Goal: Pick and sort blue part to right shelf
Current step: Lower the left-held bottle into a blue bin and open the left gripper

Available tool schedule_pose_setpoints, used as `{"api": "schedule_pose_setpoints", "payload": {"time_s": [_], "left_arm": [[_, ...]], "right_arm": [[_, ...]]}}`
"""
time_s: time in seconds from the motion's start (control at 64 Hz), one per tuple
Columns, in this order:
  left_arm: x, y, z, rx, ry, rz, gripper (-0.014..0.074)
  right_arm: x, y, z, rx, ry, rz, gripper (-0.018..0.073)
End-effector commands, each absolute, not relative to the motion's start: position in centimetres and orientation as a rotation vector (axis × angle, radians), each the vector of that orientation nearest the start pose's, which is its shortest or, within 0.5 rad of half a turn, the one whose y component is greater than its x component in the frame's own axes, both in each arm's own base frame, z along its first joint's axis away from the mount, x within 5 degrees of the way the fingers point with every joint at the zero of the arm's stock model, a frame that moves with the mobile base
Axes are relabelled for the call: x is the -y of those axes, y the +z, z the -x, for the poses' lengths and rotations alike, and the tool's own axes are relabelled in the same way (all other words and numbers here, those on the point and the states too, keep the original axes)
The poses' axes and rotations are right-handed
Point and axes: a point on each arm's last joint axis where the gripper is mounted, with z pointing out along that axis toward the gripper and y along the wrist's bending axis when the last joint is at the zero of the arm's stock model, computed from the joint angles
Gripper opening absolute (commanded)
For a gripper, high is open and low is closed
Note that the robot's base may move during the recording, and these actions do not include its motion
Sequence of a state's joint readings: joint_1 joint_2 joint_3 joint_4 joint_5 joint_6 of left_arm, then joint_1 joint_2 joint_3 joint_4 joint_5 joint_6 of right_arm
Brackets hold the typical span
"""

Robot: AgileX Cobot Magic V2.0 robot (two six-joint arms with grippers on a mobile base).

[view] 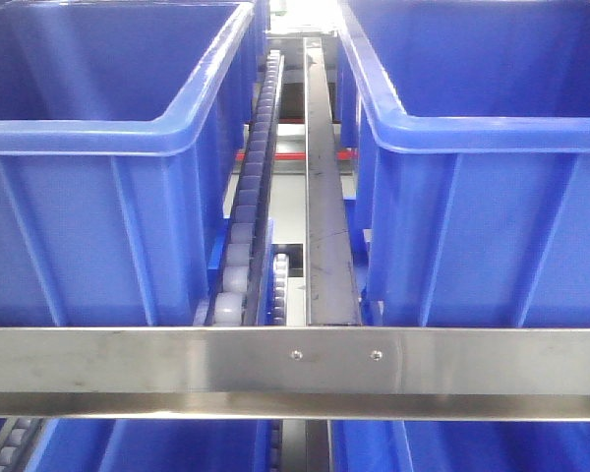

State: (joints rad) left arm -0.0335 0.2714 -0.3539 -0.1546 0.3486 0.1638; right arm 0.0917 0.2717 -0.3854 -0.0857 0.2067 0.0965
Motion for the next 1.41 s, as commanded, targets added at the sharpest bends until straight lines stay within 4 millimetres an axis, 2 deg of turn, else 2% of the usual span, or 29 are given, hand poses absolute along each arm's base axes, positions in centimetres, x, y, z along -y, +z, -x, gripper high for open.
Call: {"api": "schedule_pose_setpoints", "payload": {"time_s": [0.0,1.39], "left_arm": [[0.61,30.18,-7.14,-1.632,-0.053,-0.064,0.0405],[0.58,30.18,-7.19,-1.619,-0.051,-0.061,0.0405]], "right_arm": [[-0.50,32.44,-6.99,-1.464,0.058,0.059,0.0403],[-0.53,32.67,-6.96,-1.439,0.061,0.059,0.0403]]}}
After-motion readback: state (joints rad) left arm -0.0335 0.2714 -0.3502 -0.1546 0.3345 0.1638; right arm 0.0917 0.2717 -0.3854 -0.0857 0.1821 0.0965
